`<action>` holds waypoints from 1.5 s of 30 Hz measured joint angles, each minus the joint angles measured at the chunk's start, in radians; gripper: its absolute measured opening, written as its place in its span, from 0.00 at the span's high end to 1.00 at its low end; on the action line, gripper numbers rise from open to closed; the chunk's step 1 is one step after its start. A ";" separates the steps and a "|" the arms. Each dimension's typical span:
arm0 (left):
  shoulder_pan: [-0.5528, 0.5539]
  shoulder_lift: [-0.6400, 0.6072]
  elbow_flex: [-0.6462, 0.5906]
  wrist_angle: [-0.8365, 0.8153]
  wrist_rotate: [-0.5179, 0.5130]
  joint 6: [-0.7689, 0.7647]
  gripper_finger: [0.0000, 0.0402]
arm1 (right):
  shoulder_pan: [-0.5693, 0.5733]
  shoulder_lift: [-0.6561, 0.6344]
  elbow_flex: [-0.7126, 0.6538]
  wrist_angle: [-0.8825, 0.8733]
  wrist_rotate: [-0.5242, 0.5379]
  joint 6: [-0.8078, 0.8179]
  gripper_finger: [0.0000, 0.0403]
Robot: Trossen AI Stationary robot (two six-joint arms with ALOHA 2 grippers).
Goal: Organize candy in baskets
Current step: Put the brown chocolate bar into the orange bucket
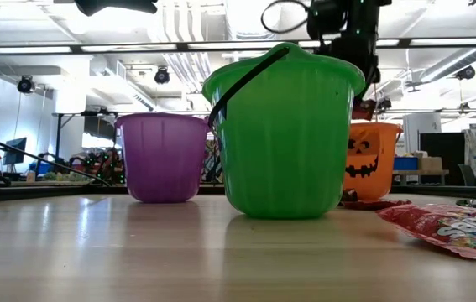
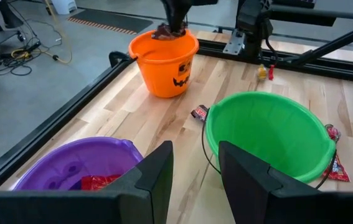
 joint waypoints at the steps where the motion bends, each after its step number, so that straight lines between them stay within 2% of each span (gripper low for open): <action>1: 0.000 0.000 0.000 0.000 0.000 0.000 0.72 | -0.015 0.003 0.000 0.000 0.010 -0.005 0.98; 7: 0.000 0.000 0.000 0.000 0.000 0.000 0.72 | -0.035 0.032 -0.005 0.004 0.136 -0.223 0.98; 13: 0.000 0.000 0.000 0.001 0.000 0.000 0.72 | -0.039 0.065 -0.027 0.005 0.120 -0.438 0.98; 18: 0.000 0.000 -0.002 0.001 0.000 0.000 0.72 | -0.039 0.086 -0.067 0.013 0.117 -0.500 0.98; 32: 0.000 0.000 -0.019 0.001 0.000 0.000 0.72 | -0.041 0.099 -0.140 0.164 0.117 -0.524 0.98; 38: 0.000 0.000 -0.020 0.001 0.000 -0.008 0.72 | -0.048 0.112 -0.140 0.165 0.116 -0.470 0.98; 45: 0.000 0.000 -0.020 0.001 0.000 -0.008 0.72 | -0.100 0.112 -0.142 0.165 0.114 -0.332 0.98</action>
